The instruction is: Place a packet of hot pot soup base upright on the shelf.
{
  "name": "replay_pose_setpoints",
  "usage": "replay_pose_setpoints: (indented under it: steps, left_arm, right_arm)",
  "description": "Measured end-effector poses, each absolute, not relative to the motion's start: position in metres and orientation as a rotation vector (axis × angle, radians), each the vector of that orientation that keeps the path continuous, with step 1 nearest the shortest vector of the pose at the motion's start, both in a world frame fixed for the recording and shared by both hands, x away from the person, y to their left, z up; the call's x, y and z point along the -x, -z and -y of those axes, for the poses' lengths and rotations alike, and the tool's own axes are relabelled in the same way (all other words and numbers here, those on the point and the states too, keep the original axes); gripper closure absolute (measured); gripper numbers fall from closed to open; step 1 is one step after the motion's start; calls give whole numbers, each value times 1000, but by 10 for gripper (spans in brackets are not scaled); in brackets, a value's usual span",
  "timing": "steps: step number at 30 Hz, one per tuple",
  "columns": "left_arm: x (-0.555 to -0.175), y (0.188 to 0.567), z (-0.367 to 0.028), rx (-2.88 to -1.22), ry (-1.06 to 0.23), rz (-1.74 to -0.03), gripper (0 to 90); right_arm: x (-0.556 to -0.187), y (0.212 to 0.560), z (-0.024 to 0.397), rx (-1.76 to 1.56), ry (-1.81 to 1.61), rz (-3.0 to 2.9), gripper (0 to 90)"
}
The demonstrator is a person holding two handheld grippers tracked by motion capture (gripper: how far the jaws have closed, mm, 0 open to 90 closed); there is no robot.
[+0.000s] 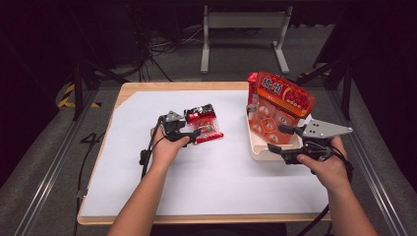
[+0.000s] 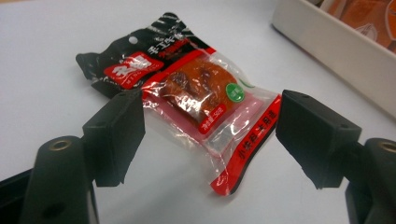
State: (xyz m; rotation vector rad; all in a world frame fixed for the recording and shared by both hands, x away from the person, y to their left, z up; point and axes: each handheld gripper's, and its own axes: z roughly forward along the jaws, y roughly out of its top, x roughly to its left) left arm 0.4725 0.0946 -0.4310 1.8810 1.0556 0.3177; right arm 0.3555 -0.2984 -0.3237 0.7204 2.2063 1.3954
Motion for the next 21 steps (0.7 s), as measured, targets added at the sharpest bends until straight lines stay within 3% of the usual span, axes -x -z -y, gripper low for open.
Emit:
replay_pose_setpoints:
  steps: [21]
  left_arm:
    - [-482,452,-84,-1950,-295,-1126,269]
  right_arm:
    - [-358,331,293,-717,-1371,-2241,254]
